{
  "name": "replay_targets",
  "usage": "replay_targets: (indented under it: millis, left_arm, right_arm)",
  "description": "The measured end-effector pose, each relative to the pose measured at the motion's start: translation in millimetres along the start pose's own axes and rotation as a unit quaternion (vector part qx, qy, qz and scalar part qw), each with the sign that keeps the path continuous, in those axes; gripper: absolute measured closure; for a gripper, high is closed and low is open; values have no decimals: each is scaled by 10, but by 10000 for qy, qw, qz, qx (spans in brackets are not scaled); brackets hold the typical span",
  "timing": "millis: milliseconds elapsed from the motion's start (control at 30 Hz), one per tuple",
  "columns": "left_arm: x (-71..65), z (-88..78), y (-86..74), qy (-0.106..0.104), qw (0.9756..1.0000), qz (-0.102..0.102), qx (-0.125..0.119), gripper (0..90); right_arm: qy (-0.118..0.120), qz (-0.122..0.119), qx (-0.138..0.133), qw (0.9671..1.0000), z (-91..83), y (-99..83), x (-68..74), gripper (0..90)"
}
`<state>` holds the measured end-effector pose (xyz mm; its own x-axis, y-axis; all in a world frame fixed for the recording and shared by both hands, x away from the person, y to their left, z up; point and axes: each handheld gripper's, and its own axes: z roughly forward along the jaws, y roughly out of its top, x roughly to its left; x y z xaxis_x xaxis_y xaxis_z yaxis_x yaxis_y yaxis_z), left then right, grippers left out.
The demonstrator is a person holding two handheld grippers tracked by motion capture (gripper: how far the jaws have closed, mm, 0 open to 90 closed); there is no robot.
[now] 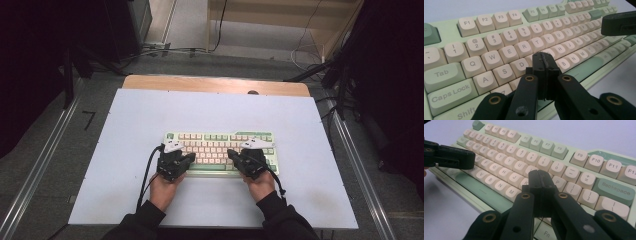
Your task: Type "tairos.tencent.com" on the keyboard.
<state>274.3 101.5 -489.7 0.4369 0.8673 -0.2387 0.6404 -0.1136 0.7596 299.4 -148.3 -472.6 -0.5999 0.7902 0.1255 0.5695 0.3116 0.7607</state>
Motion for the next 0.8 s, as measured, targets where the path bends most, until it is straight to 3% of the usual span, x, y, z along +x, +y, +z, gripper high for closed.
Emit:
replay_targets:
  millis: [400, 800]
  left_arm:
    - [-3, 33, -17, 29, 9999, -4, 123, 900]
    - [-10, -36, 23, -50, 9999, -56, -125, 900]
  right_arm:
    - [7, -4, -10, 10000, -2, 1, -1, 877]
    - [7, 1, -35, 10000, -4, 4, -5, 877]
